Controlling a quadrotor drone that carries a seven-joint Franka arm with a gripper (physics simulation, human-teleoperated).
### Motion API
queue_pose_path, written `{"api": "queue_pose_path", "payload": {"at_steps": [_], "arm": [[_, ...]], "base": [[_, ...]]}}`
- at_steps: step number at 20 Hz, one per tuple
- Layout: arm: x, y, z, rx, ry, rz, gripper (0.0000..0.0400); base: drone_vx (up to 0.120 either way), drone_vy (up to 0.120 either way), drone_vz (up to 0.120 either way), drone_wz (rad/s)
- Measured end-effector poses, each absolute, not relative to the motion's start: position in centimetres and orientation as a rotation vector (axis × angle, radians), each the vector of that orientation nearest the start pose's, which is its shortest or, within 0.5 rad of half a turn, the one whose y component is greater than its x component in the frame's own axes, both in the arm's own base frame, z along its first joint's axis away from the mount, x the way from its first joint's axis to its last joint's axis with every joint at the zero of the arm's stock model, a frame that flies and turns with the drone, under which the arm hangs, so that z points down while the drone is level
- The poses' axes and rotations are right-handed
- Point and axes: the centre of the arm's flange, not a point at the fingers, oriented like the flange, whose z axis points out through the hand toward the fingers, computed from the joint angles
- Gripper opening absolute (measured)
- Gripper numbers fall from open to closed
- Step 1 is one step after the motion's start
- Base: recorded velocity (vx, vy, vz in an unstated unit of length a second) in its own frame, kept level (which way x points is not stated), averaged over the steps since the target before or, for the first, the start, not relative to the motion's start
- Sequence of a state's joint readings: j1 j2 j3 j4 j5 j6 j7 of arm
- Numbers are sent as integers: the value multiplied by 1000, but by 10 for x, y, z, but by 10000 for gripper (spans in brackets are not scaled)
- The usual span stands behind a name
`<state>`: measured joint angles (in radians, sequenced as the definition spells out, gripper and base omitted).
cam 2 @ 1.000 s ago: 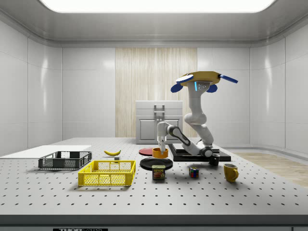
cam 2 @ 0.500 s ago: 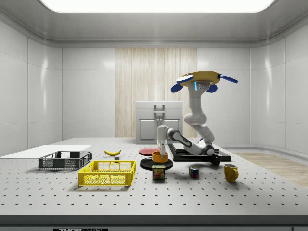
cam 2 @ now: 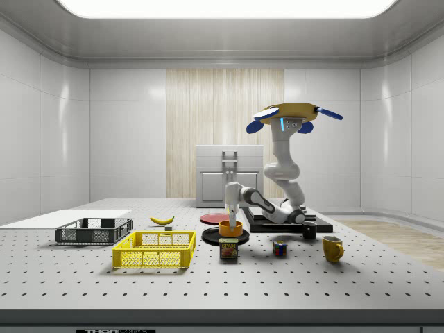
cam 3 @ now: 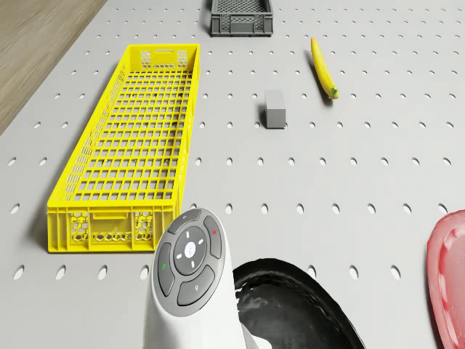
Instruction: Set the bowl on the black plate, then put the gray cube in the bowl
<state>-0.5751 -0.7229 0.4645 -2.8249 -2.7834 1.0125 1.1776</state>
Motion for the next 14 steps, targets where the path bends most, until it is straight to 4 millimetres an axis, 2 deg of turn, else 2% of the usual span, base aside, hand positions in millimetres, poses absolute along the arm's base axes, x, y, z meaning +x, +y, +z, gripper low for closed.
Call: {"api": "queue_pose_path", "payload": {"at_steps": [2,6,11,12,14], "arm": [[321,-43,589,0,-3,794,111],[324,-30,589,-3,-2,786,122],[325,-18,594,-3,-2,804,115],[326,-16,596,-3,-2,806,136],[326,-14,598,-3,-2,800,240]], "base": [[0,0,0,0],[0,0,0,0],[0,0,0,0],[0,0,0,0],[0,0,0,0]]}}
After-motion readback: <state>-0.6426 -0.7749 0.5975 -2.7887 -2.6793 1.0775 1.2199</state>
